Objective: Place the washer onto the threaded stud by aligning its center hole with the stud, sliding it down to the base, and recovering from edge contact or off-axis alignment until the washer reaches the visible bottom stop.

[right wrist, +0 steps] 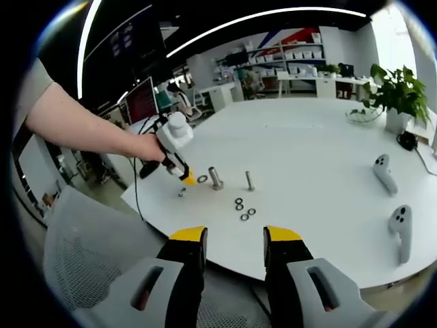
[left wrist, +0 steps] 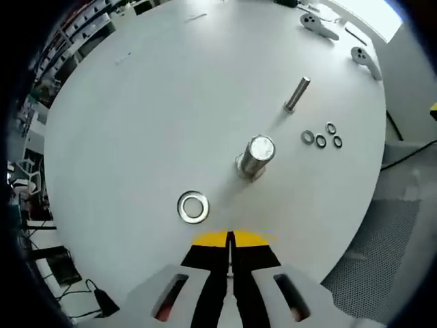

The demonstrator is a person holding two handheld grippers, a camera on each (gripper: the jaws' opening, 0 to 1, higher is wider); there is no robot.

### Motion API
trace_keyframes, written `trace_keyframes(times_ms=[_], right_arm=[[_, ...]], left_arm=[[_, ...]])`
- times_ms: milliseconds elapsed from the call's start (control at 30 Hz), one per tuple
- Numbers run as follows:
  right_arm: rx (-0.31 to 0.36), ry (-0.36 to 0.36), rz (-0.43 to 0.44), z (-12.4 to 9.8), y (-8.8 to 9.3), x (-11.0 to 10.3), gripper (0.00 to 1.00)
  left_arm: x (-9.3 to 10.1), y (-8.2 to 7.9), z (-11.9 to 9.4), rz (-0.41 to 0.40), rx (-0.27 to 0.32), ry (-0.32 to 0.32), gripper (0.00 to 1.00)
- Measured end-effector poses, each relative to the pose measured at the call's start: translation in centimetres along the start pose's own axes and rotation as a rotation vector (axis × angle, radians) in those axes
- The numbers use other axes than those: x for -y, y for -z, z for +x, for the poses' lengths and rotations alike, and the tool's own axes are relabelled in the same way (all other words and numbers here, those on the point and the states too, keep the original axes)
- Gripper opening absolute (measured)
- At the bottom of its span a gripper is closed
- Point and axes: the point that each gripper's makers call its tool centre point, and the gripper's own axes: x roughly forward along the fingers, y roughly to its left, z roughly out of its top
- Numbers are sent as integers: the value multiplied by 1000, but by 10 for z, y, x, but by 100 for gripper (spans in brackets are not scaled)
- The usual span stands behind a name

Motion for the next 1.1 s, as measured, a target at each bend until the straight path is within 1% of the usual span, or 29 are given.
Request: trace_keyframes(times_ms=[33,67,100,133,167,233,333,367,400,467,567,600,800,833,900,967,1000,1100], right_arm=[[-2,-2,1,0,0,0,35],[-4,-3,0,0,1,0,35],[-6,-3,-1,0,1,-1,35],[-7,-3,-1,0,1,-1,35],[-8,-3,1,0,2,0,35],[-7,-2,1,0,1,0,35],[-8,-8,-8,1,1,-1,35],[-15,-12,-12,1,1,-2,34],[-16,-13,-12,1,2,-2,34],[-13,-13,-13,1,1,-2,34],[-19,-14,-14,1,3,-2,34],[-21,-14,-14,1,3,-2,34],[-22,-20,-22,1,3,-3,33],[-23,-20,-22,1,3,-3,33],[-24,-20,-22,1,3,-3,33],[-24,-21,-22,1,3,-3,33],[-25,-22,-22,1,3,-3,33],[-29,-25,-25,1,4,-3,33]], left_arm=[[1,0,0,-1,3,4,0],[1,2,1,-2,-8,4,0],[-1,5,3,24,-8,-16,0],[-7,1,2,57,26,-43,0],[-8,0,0,41,65,-52,0],[-4,6,-2,-25,74,-14,0],[-10,16,-5,-26,88,-34,0],[-10,22,-4,-44,78,-24,0],[-9,24,-4,-51,74,-19,0],[-13,29,-6,-59,83,-33,0],[-15,35,-7,-129,98,-24,0],[-18,42,-8,-133,95,-32,0],[-20,75,-10,-190,74,-37,0],[-20,80,-10,-205,71,-39,1],[-19,89,-10,-244,72,-39,9],[-17,98,-10,-266,63,-32,12],[-17,100,-10,-268,61,-33,16],[-18,115,-9,-299,40,-51,29]])
